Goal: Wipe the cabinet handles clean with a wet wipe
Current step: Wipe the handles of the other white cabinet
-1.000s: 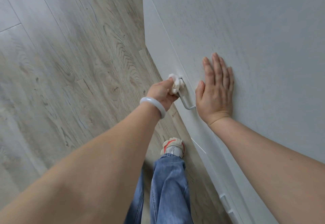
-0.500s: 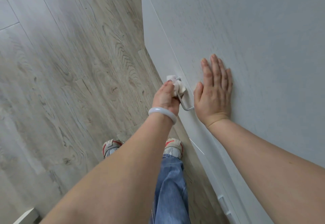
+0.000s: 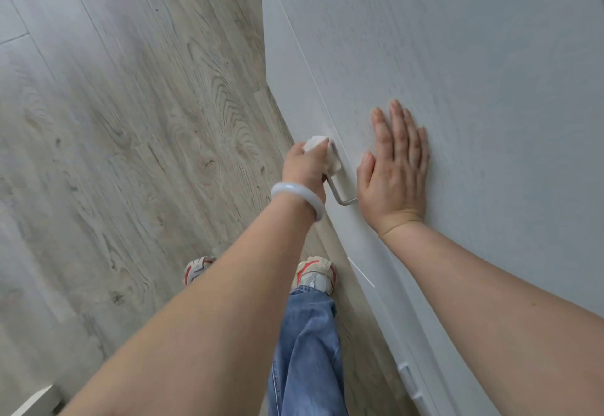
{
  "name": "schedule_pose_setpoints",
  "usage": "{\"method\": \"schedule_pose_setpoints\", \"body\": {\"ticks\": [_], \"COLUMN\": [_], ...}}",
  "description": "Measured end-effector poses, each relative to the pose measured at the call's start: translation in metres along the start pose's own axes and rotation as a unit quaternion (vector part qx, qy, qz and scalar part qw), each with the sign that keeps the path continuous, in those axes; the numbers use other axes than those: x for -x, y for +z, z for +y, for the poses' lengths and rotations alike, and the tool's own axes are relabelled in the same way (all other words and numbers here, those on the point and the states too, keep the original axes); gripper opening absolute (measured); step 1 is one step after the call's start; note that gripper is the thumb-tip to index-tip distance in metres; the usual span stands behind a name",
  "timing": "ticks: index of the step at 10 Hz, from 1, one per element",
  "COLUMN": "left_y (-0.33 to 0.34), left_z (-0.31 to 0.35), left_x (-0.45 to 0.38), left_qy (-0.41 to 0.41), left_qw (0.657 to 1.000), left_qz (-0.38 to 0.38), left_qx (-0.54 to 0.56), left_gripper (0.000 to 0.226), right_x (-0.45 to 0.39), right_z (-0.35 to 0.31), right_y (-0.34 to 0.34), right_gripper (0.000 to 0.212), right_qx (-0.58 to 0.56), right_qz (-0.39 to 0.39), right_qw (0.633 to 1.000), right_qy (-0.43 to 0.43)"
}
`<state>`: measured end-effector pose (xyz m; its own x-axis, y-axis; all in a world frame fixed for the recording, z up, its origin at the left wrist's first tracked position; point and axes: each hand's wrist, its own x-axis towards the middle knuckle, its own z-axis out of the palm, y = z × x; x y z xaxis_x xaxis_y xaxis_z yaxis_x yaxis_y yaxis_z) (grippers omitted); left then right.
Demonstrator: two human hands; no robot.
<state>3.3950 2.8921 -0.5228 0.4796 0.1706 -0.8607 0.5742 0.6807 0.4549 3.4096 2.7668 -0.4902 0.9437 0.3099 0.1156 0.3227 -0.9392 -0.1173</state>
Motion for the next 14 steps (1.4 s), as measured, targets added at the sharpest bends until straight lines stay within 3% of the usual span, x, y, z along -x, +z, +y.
{"method": "schedule_pose_setpoints", "body": {"ticks": [1,2,3,4,6,7,8,10,11,12,14], "left_y": [0.003,0.002,-0.002,0.004,0.006,0.002,0.001,-0.001,-0.006,-0.005,0.016], "left_z": [0.006,-0.033,-0.065,-0.046,0.005,-0.037,-0.067,-0.048,-0.041,-0.036,0.008], "left_x": [0.001,0.025,0.05,0.041,0.011,0.038,0.054,0.054,0.056,0.047,0.007], "left_qy": [-0.004,0.009,-0.002,0.003,0.018,0.017,-0.02,-0.007,0.013,-0.015,0.026], "left_qw": [0.998,1.0,0.999,1.0,0.999,1.0,0.999,0.999,0.997,1.0,0.998], "left_qz": [0.012,-0.005,-0.035,0.0,0.033,0.0,0.012,-0.017,-0.063,-0.025,0.043], "left_qx": [-0.063,-0.01,0.01,-0.012,-0.037,-0.022,0.031,-0.031,-0.034,-0.001,-0.048], "left_gripper": [0.016,0.005,0.017,0.023,0.013,0.013,0.031,0.031,0.019,0.032,0.018], "right_x": [0.0,0.0,0.0,0.0,0.0,0.0,0.0,0.001,0.001,0.0,0.0], "right_z": [0.001,0.001,0.0,0.0,0.0,0.001,0.0,0.001,0.0,0.0,0.0], "right_y": [0.001,0.0,0.001,0.001,0.002,0.001,0.0,0.0,0.001,0.001,0.001], "right_gripper": [0.06,0.061,0.062,0.062,0.06,0.061,0.061,0.061,0.06,0.06,0.059], "right_qx": [0.002,0.008,0.006,0.007,0.001,0.001,0.002,0.005,0.005,0.002,0.0], "right_qz": [-0.001,-0.004,-0.005,-0.001,0.006,0.002,-0.002,0.001,0.006,0.01,0.01], "right_qw": [1.0,1.0,1.0,1.0,1.0,1.0,1.0,1.0,1.0,1.0,1.0], "right_qy": [0.001,0.001,0.002,0.003,-0.001,0.0,0.003,0.002,0.002,0.001,-0.003]}}
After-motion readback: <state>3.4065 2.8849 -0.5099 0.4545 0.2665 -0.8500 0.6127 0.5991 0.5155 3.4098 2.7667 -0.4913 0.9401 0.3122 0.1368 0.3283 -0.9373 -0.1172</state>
